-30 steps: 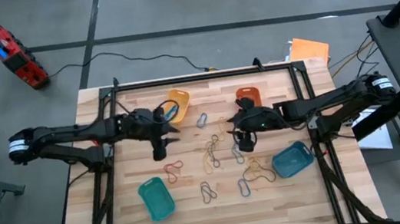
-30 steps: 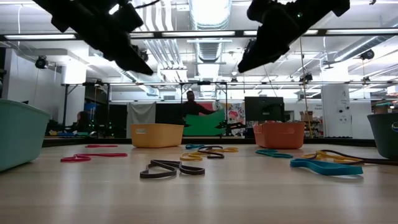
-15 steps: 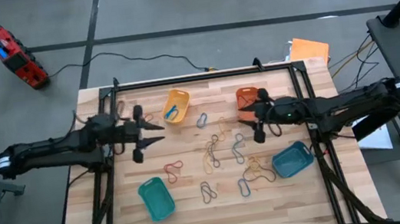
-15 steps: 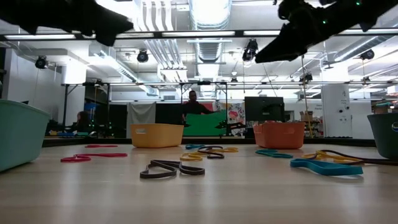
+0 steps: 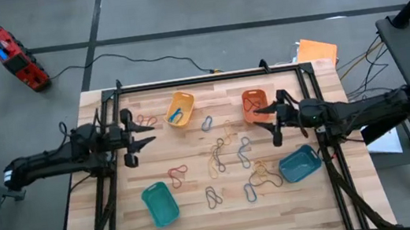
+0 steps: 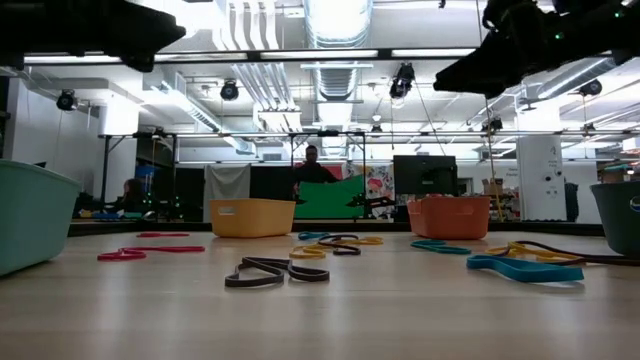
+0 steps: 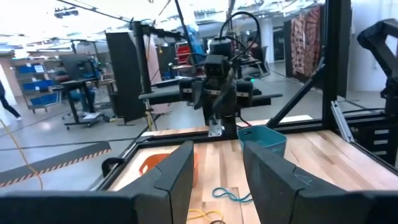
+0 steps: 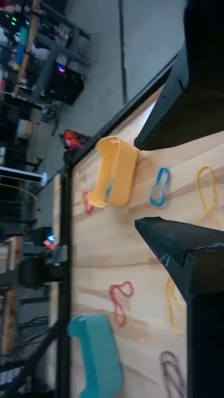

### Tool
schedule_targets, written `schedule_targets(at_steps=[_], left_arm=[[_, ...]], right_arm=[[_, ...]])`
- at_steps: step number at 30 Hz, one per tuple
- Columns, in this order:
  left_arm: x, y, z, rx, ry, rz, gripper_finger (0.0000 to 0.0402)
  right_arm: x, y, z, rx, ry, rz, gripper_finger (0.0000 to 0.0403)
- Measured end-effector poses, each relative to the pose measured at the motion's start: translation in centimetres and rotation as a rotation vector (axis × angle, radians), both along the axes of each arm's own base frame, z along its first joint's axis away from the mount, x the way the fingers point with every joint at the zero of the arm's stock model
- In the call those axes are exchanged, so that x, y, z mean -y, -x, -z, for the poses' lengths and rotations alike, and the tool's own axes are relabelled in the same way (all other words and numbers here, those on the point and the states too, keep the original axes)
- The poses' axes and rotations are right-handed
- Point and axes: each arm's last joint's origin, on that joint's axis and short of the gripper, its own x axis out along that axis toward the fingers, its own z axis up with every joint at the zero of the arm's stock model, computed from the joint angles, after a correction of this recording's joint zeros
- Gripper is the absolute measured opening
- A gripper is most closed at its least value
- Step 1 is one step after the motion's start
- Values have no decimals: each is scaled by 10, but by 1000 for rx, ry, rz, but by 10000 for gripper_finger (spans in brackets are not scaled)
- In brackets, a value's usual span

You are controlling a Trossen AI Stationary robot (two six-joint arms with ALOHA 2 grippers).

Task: Sort rubber bands into baskets
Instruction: Put the red rubber band into the orange bin

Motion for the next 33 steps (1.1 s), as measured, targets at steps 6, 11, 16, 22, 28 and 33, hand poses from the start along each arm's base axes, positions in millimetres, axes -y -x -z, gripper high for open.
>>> schedule_targets(at_steps=[6, 11, 16, 22, 28, 33], left_arm=[[2, 12, 7, 66, 7, -14, 125], [3, 20, 11, 103, 3, -13, 125], [3, 22, 26, 100, 12, -17, 125], [1, 20, 57, 86, 70, -69, 125], [0, 16, 69, 62, 99, -74, 125], [0, 16, 70, 50, 97, -75, 125]], right_arm=[[-1, 17, 9, 82, 3, 1, 182], [-1, 33, 23, 141, -7, 3, 182], [-2, 49, 39, 225, -31, 5, 182], [-2, 62, 54, 300, -74, 10, 182], [-3, 64, 54, 293, -56, 7, 182], [-2, 64, 55, 285, -38, 40, 182]])
